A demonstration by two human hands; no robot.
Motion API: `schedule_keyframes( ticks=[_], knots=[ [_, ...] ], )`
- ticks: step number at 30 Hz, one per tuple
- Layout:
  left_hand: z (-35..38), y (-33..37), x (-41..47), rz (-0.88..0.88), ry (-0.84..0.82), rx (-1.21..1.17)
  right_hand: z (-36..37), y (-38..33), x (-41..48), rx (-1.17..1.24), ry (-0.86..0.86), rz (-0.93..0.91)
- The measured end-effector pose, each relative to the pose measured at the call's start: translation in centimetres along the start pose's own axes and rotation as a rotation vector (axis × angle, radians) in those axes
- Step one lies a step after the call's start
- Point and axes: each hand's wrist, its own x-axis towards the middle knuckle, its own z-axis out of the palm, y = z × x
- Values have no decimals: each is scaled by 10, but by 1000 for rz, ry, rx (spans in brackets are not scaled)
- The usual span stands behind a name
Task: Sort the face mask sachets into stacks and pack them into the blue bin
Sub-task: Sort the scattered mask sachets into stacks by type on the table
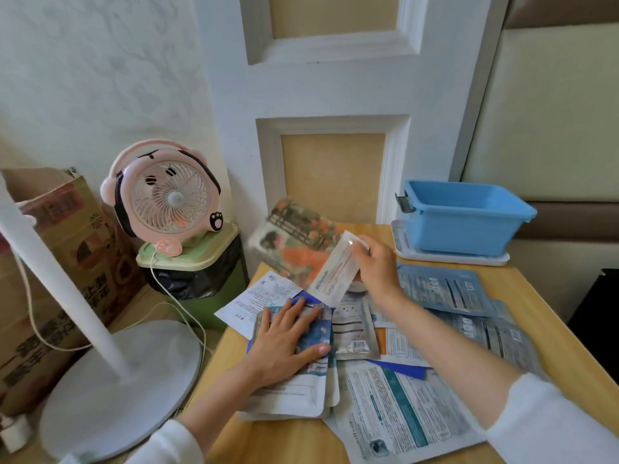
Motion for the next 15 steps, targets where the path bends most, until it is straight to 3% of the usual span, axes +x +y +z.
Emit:
schedule_keyframes(
  ticks=[4, 6, 8, 11, 13, 15],
  knots=[
    [-35, 27, -3, -170, 253, -985, -18, -7, -32, 245, -205, 276],
    [-54, 35, -3, -47, 283, -1263, -19, -1, -46, 277, -221, 336],
    [-67, 44, -6, 41, 218, -1350, -16, 1, -56, 302, -173, 374],
    [-73, 52, -12, 30, 105, -1307, -12, -5, -61, 342, -30, 383],
    [-69, 47, -9, -48, 215, -1303, -13, -12, -61, 345, -37, 381],
    [-71, 38, -6, -179, 401, -1361, -17, -16, -59, 325, -205, 381]
  ],
)
